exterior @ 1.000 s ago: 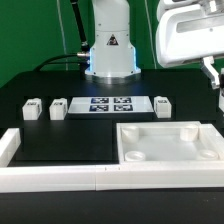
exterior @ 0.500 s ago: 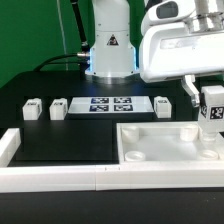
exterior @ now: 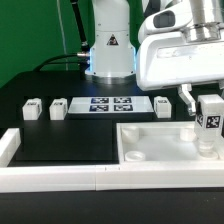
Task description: Assemble square table
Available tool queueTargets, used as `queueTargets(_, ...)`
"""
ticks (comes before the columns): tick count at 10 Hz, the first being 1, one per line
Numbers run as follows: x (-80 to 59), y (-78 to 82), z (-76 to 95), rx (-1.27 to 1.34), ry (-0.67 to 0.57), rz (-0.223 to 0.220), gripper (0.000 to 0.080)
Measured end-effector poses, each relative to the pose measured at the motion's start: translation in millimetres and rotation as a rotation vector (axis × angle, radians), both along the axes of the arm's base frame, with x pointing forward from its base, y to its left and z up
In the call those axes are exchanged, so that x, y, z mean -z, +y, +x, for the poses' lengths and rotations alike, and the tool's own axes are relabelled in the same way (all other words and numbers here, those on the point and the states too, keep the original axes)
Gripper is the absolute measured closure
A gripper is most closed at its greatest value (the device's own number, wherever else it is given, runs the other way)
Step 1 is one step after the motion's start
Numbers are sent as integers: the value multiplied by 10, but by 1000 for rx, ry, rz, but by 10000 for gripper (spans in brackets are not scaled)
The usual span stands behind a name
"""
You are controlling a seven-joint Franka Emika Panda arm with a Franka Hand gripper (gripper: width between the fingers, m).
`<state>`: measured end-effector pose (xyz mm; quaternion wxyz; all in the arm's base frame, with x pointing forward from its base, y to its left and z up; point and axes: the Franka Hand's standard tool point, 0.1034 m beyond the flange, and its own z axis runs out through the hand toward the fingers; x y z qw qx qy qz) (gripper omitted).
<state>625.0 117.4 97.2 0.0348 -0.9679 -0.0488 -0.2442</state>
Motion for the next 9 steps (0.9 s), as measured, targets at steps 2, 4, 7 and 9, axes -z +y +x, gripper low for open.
queueTargets(2, 53, 42, 36, -5, 1, 0, 509)
queueTargets(4, 109, 28, 18, -4, 7, -2, 509)
queueTargets(7, 195, 32, -22, -4, 15, -4, 509)
queueTargets(9, 201, 28, -26, -2, -29, -4, 509)
